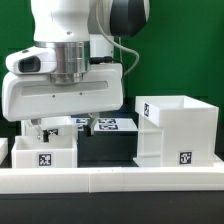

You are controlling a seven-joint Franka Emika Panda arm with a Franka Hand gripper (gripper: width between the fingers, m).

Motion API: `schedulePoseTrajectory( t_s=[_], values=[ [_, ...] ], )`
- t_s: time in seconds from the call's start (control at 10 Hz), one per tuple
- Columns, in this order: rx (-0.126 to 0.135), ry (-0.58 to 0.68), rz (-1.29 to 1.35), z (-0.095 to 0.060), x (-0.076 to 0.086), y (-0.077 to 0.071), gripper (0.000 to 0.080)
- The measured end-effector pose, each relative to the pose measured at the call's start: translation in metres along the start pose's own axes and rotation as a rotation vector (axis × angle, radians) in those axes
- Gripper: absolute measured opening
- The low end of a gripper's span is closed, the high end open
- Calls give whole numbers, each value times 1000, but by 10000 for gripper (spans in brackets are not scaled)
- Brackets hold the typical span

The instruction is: Assemble drawer

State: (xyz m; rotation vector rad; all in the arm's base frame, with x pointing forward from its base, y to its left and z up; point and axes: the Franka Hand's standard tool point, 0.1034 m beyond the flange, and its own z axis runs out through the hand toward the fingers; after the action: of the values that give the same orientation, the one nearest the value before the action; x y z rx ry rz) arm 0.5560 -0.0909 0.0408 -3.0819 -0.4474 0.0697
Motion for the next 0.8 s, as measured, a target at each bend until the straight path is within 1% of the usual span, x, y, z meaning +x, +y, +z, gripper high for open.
schedulePoseTrajectory(
  t_s=[0.3, 0.6, 0.8],
  values=[
    [-27, 23, -9, 23, -1, -3, 649],
    [-42, 34, -23, 32, 1, -8, 649],
    [-42, 30, -22, 34, -1, -7, 649]
  ],
)
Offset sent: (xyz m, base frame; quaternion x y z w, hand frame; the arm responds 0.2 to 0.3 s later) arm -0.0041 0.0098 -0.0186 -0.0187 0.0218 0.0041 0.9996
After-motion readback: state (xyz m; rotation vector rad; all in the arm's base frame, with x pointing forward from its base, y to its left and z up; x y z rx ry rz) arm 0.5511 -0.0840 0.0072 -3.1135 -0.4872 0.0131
